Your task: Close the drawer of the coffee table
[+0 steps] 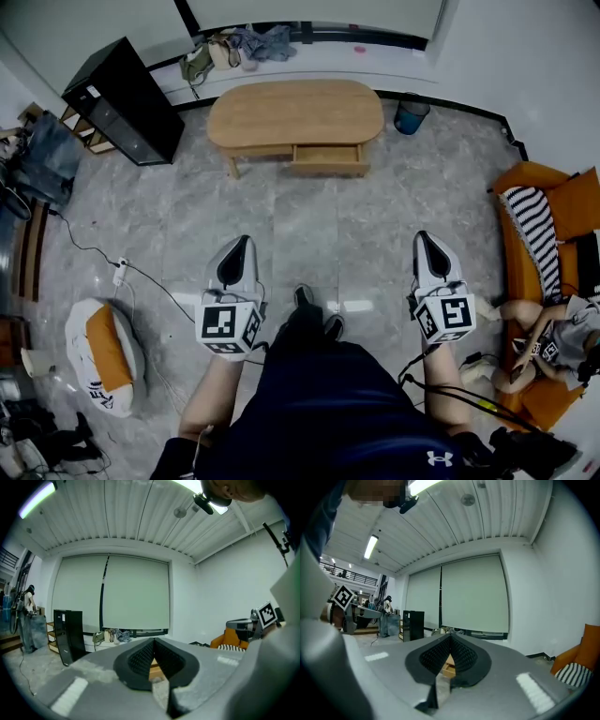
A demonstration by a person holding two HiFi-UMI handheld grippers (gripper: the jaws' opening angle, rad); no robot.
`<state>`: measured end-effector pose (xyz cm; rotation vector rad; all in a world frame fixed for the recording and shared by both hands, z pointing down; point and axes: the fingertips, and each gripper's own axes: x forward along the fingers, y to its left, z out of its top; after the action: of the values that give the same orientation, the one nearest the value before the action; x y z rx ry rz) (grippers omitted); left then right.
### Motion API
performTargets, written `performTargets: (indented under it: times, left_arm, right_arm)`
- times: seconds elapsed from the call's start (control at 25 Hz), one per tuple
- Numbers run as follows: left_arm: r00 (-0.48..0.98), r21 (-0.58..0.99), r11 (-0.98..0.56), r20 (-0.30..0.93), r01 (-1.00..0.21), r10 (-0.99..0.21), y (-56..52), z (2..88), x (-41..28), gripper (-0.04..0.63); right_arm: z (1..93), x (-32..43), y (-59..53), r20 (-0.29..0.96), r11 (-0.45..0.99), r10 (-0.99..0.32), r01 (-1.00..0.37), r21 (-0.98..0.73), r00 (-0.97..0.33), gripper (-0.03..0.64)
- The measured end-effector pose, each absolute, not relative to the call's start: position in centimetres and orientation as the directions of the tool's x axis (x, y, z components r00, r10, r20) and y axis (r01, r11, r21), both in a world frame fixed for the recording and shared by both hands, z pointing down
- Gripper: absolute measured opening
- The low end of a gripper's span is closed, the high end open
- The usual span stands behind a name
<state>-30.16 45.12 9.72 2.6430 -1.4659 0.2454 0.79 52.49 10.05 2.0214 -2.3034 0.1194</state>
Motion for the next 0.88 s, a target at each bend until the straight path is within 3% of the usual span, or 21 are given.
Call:
performTargets:
  times: [0.88]
  left_arm:
    - [0.544,0.053,-0.550,0.251,-0.834,-0.801,23.8,13.1,-28.3,0.002]
  right_arm:
    - [13.7,4.4,34.0,0.256,0.056,-0.965,-0.998,0.007,-0.052,0.002]
